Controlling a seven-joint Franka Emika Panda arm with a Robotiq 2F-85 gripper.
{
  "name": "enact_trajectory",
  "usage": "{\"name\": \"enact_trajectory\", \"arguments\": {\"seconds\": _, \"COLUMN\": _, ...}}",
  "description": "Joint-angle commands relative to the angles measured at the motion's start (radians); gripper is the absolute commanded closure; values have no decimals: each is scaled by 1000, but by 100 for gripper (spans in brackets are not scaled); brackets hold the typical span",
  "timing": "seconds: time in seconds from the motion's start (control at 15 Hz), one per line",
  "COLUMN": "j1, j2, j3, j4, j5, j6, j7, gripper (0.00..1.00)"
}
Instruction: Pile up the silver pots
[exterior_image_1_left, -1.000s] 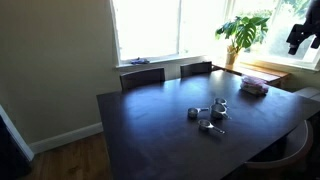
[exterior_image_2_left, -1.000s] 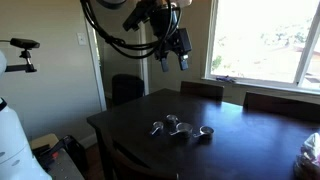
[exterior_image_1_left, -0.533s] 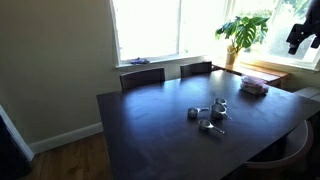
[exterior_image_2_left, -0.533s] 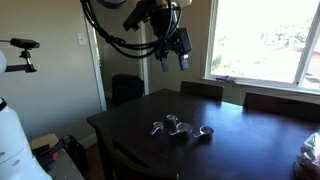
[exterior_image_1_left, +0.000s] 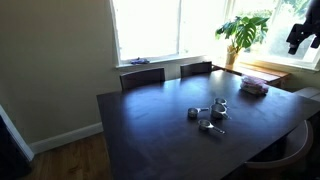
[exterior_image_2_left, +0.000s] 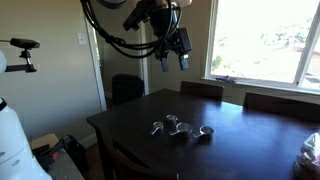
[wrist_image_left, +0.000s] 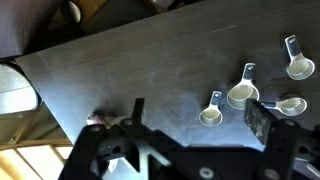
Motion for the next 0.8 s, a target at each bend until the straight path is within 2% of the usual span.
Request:
{"name": "enact_trajectory", "arguments": {"seconds": 0.0, "j1": 5, "j2": 9, "j3": -2, "j4": 5, "j5": -10, "j6": -2, "j7": 3, "gripper": 0}}
{"name": "enact_trajectory", "arguments": {"seconds": 0.27, "j1": 9, "j2": 143, "j3": 18, "j4": 78, "j5": -34, "j6": -26, "j7": 21, "gripper": 0}}
{"name": "enact_trajectory", "arguments": {"seconds": 0.73, "j1": 85, "j2": 412, "j3": 13, "j4": 225, "j5": -1, "j6": -21, "j7": -27, "gripper": 0}}
